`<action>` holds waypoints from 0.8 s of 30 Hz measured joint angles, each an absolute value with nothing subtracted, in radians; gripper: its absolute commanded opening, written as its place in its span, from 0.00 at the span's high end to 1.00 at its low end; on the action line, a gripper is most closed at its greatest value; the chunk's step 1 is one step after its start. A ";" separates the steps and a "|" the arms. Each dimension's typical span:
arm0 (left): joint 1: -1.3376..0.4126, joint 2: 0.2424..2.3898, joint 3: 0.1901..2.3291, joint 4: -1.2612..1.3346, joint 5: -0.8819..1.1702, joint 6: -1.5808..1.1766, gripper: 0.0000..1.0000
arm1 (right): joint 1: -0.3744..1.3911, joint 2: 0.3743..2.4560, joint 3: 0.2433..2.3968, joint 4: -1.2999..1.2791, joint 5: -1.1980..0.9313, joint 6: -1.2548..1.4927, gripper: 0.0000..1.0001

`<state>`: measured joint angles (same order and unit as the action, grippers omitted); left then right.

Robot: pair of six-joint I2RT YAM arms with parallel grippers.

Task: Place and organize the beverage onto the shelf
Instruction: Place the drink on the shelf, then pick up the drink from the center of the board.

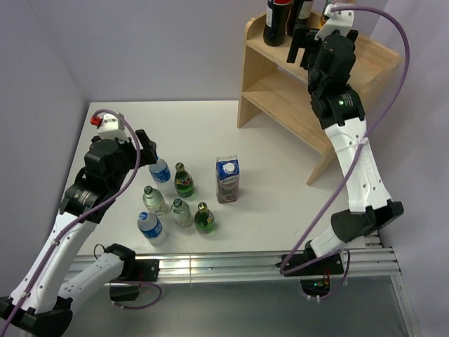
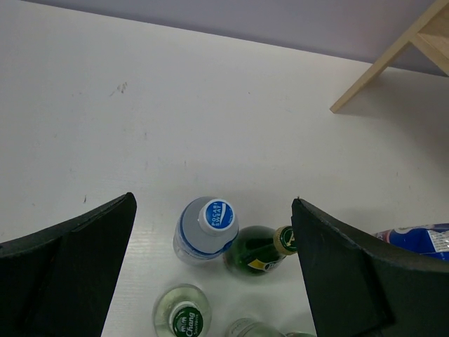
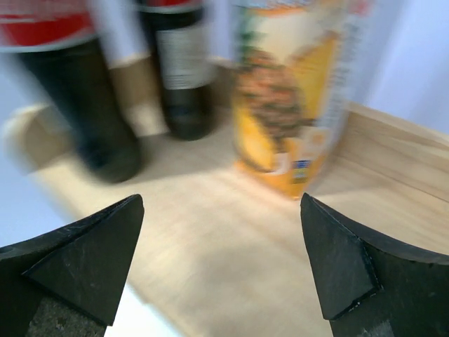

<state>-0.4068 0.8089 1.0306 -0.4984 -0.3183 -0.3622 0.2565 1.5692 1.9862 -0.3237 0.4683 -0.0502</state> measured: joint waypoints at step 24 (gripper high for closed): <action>-1.026 1.369 1.450 -0.658 -0.424 -0.567 0.00 | 0.428 0.823 1.210 -0.489 0.055 0.241 0.00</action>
